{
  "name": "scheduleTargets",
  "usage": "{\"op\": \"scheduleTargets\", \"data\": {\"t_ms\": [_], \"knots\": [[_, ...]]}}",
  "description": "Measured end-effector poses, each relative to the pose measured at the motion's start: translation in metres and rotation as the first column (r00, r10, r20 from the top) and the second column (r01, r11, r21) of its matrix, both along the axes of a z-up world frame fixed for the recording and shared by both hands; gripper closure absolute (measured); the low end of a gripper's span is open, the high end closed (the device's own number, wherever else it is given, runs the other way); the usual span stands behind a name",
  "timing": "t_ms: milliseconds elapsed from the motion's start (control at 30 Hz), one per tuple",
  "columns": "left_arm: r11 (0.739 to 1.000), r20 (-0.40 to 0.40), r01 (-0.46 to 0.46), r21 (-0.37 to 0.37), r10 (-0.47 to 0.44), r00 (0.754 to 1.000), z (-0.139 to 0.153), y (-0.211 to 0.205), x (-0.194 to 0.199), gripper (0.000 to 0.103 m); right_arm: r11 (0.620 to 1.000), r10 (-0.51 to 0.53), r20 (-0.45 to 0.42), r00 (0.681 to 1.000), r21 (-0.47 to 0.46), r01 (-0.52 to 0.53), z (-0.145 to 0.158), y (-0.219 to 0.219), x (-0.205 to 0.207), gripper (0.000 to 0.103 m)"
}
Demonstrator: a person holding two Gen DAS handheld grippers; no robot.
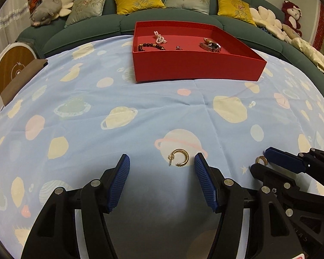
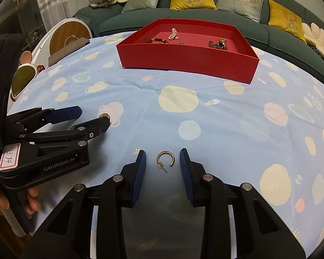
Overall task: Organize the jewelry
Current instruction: 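Close the left gripper on one gold hoop earring while the right gripper grasps the other, then carry both hoop earrings into the red box and open both grippers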
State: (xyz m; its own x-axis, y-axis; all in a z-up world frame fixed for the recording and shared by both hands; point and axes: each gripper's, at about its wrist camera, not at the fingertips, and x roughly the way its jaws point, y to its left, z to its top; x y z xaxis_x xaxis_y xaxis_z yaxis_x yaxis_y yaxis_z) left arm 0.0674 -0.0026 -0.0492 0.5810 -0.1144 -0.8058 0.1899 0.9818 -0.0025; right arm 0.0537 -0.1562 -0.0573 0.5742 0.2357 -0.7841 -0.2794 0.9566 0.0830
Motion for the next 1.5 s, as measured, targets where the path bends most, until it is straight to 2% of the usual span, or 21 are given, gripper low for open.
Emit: {"op": "scheduleTargets", "data": {"t_ms": [33, 100, 233, 300, 467, 600, 767, 867, 933, 1033, 1167, 1300, 1500], "knots": [[1.0, 0.006, 0.009, 0.004, -0.009, 1.0, 0.0, -0.002, -0.001, 0.047, 1.0, -0.001, 0.003, 1.0, -0.004, 0.001, 0.0, 0.0, 0.0, 0.078], [1.0, 0.015, 0.023, 0.008, -0.023, 1.0, 0.0, -0.005, -0.002, 0.057, 1.0, -0.003, 0.005, 1.0, -0.008, 0.003, 0.0, -0.001, 0.0, 0.087], [0.999, 0.017, 0.048, 0.002, -0.048, 0.999, 0.001, -0.008, -0.003, 0.07, 1.0, -0.001, 0.009, 1.0, -0.011, 0.001, 0.0, -0.001, -0.002, 0.087], [0.998, 0.021, 0.057, 0.001, -0.057, 0.998, 0.001, -0.009, -0.003, 0.087, 1.0, 0.001, 0.011, 1.0, -0.012, -0.001, 0.0, -0.001, -0.003, 0.087], [0.997, 0.0, 0.064, -0.046, -0.064, 0.998, 0.004, -0.009, -0.001, 0.087, 1.0, -0.004, 0.009, 1.0, 0.003, 0.004, 0.003, -0.005, -0.004, 0.087], [0.996, 0.013, 0.054, -0.076, -0.053, 0.998, 0.016, -0.008, 0.001, 0.087, 1.0, -0.012, 0.022, 1.0, 0.021, 0.011, 0.01, -0.008, -0.004, 0.087], [0.988, 0.059, 0.06, -0.141, -0.052, 0.997, 0.052, -0.008, 0.007, 0.087, 0.997, -0.021, 0.054, 0.998, 0.07, 0.017, 0.033, -0.014, -0.001, 0.087], [0.981, 0.058, 0.075, -0.177, -0.066, 0.996, 0.076, -0.011, 0.023, 0.087, 0.993, -0.029, 0.071, 0.997, 0.115, 0.021, 0.054, -0.019, 0.01, 0.087], [0.976, 0.063, 0.086, -0.199, -0.074, 0.995, 0.093, -0.012, 0.041, 0.087, 0.989, -0.033, 0.084, 0.996, 0.147, 0.02, 0.074, -0.024, 0.026, 0.087], [0.969, 0.068, 0.064, -0.238, -0.049, 0.996, 0.112, -0.012, 0.082, 0.087, 0.989, -0.049, 0.139, 0.989, 0.143, 0.028, 0.105, -0.031, 0.061, 0.087], [0.98, 0.09, 0.033, -0.198, -0.015, 0.996, 0.119, -0.024, 0.149, 0.087, 0.983, -0.095, 0.154, 0.983, 0.169, 0.068, 0.127, -0.039, 0.131, 0.087], [0.984, 0.037, 0.023, -0.178, -0.017, 0.999, 0.102, -0.04, 0.217, 0.087, 0.972, -0.148, 0.115, 0.982, 0.199, 0.123, 0.12, -0.045, 0.205, 0.087], [0.993, -0.021, -0.029, -0.119, 0.027, 0.999, 0.068, -0.06, 0.285, 0.087, 0.957, -0.185, -0.024, 0.982, 0.223, 0.186, 0.08, -0.047, 0.289, 0.087]]}}
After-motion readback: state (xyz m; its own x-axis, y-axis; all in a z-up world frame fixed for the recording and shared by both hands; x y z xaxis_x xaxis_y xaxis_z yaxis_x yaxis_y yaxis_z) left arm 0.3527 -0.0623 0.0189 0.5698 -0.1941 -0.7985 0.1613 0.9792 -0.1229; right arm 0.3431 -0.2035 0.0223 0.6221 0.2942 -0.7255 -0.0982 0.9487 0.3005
